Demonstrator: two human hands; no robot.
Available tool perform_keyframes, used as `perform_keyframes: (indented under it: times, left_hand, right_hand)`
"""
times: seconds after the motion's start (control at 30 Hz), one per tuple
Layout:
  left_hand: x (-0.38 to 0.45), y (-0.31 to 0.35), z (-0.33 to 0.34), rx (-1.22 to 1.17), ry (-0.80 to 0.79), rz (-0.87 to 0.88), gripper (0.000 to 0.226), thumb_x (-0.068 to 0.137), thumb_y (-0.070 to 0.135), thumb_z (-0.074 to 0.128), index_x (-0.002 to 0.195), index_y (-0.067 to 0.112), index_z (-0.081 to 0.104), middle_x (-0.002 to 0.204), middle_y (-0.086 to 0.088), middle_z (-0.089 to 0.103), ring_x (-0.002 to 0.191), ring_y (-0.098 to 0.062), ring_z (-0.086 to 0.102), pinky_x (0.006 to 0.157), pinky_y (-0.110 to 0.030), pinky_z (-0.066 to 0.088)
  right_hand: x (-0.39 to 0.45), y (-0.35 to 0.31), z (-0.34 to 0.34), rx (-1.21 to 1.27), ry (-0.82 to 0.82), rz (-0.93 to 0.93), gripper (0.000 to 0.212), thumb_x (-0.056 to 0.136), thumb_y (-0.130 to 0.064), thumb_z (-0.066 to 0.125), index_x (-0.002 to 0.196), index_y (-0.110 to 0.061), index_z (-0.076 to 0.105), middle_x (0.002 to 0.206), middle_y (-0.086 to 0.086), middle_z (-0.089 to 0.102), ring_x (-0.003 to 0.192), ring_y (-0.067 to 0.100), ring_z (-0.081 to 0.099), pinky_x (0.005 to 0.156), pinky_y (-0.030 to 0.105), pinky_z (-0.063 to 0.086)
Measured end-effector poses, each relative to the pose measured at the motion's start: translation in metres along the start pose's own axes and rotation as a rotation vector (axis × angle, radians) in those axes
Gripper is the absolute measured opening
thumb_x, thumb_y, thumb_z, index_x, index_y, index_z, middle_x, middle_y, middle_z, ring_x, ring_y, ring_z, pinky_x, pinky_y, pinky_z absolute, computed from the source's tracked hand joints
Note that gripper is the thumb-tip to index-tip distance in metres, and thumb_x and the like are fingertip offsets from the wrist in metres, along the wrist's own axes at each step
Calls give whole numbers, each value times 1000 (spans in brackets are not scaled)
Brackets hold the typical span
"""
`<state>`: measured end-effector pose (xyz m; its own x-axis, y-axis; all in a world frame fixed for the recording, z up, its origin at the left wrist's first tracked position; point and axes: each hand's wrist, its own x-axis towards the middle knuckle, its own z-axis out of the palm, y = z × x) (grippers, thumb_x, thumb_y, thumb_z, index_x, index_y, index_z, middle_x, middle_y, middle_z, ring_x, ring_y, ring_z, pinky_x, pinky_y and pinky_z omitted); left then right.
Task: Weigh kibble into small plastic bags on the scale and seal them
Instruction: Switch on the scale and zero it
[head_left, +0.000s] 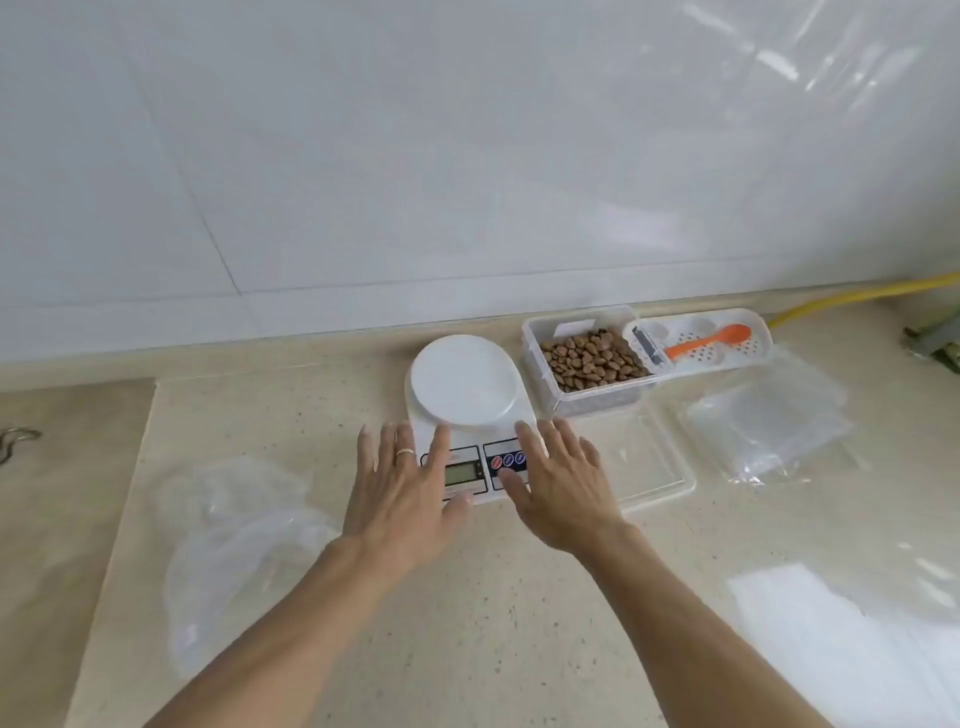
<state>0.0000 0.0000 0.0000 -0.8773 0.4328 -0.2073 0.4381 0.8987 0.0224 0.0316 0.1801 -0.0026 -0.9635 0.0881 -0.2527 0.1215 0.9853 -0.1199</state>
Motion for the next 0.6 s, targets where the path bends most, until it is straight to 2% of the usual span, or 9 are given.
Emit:
perform_keyframes:
  times: [0.07, 0.13, 0.3, 0.4, 0.6]
  left_hand:
    - [12, -1, 8, 10, -11, -51, 81, 93, 63, 28, 153, 18, -2, 151, -25, 28, 145, -37, 12, 115, -59, -3]
    - [20, -2, 17, -16, -16, -68, 82, 92, 65, 29, 153, 18, 1, 151, -25, 28, 146, -36, 12, 114, -60, -5]
    - [14, 6, 33, -96, 47, -86, 95, 86, 75, 33, 152, 11, 12, 148, -28, 31, 143, -38, 18, 118, -54, 2]
    - [1, 16, 37, -137, 60, -105, 99, 84, 77, 33, 152, 8, 10, 148, -32, 29, 144, -41, 17, 119, -49, 2]
    - [-53, 46, 49, -208, 62, -139, 98, 86, 74, 38, 153, 9, 9, 150, -31, 25, 145, -41, 13, 120, -46, 6]
  right_hand:
    - [14, 2, 6, 3, 12, 1, 65, 100, -55, 25, 154, -22, 12, 163, 11, 12, 151, 28, 0, 122, 48, 9]
    - [21, 1, 10, 12, 15, -8, 65, 99, -56, 28, 154, -22, 14, 162, 13, 11, 151, 30, -2, 122, 47, 6]
    - [13, 1, 24, 88, 38, -22, 66, 96, -57, 38, 150, -23, 22, 161, 16, 8, 149, 32, -3, 122, 48, 2]
    - [2, 4, 26, 116, 17, -50, 68, 95, -56, 42, 151, -23, 20, 161, 17, 4, 149, 33, -5, 121, 47, -1]
    - [-58, 19, 47, 119, 3, -83, 73, 95, -58, 39, 154, -26, 12, 162, 15, -5, 150, 32, -9, 122, 46, -3]
